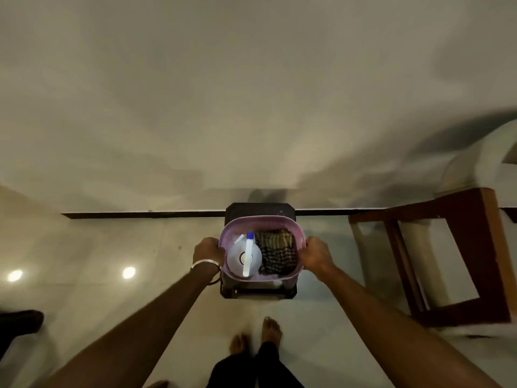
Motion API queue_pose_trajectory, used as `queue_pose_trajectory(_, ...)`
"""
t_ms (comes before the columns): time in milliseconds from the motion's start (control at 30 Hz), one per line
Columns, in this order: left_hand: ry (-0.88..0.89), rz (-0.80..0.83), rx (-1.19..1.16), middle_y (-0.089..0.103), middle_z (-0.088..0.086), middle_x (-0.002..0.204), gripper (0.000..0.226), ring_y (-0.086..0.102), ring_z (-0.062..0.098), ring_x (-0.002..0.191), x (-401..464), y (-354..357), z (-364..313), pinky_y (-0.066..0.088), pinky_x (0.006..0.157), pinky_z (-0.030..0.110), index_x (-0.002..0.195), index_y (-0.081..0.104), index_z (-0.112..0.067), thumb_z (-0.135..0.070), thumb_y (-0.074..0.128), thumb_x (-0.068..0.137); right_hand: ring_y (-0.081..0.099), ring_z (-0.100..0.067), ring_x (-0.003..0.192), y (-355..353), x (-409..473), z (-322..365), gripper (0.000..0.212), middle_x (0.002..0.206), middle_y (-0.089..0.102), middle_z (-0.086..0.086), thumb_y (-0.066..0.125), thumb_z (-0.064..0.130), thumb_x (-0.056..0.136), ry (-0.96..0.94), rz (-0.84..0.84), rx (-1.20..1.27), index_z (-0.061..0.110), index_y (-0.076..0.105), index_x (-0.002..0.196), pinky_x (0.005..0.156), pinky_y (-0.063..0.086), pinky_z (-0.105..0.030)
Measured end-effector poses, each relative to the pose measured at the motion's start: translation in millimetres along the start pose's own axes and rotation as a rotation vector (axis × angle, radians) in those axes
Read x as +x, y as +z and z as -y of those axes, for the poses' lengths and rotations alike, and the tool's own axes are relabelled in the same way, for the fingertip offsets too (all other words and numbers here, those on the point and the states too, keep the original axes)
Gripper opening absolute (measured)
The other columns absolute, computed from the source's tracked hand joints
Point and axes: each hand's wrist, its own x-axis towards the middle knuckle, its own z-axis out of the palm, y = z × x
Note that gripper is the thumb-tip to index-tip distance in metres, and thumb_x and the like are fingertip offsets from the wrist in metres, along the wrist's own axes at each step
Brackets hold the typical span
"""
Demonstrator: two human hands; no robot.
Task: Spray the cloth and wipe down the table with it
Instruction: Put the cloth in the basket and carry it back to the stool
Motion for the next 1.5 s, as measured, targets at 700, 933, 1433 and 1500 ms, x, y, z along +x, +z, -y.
queue_pose_trajectory(700, -0.096, 0.08, -0.049, 0.071, 0.016, 0.088, 0.02, 0.057, 0.026, 0.072, 182.4, 87.6, 11.3, 0.043, 0.07, 0.026, 0.083, 0.072, -0.003, -0.015, 0.057, 0.088, 0.061, -0.027, 0.089, 59.2, 150.1, 13.3, 0.019, 0.109, 0.067, -0.015, 0.053, 0.008, 0.095, 0.166, 0.055, -0.081, 0.002, 0.064, 0.109, 0.068, 0.041, -0.026)
queue_pose_trajectory(933, -0.081, 0.071, -0.024, 0.071, 0.016, 0.1, 0.021, 0.053, 0.022, 0.076, 192.9, 93.9, 12.8, 0.042, 0.074, 0.026, 0.098, 0.072, 0.0, -0.014, 0.059, 0.089, 0.064, -0.028, 0.098, 64.0, 158.3, 15.1, 0.018, 0.111, 0.066, -0.015, 0.054, 0.008, 0.097, 0.155, 0.072, -0.08, 0.003, 0.061, 0.112, 0.07, 0.045, -0.028)
queue_pose_trajectory(1433, -0.015, 0.262, 0.247, 0.063, 0.016, 0.121, 0.033, 0.059, 0.033, 0.108, 141.2, 75.6, 23.5, 0.044, 0.088, 0.034, 0.115, 0.063, -0.005, -0.023, 0.041, 0.098, 0.053, -0.022, 0.092, 34.7, 108.3, 14.1, 0.034, 0.122, 0.061, -0.016, 0.04, 0.023, 0.102, 0.089, 0.21, -0.095, 0.006, 0.051, 0.129, 0.073, 0.038, -0.028)
queue_pose_trajectory(1500, 0.019, 0.283, 0.307, 0.061, 0.015, 0.125, 0.033, 0.056, 0.033, 0.113, 118.0, 70.1, 26.8, 0.043, 0.091, 0.033, 0.119, 0.061, -0.007, -0.024, 0.043, 0.097, 0.058, -0.025, 0.099, 26.0, 92.2, 10.5, 0.037, 0.126, 0.061, -0.014, 0.041, 0.027, 0.102, 0.053, 0.244, -0.141, 0.008, 0.048, 0.134, 0.079, 0.042, -0.03)
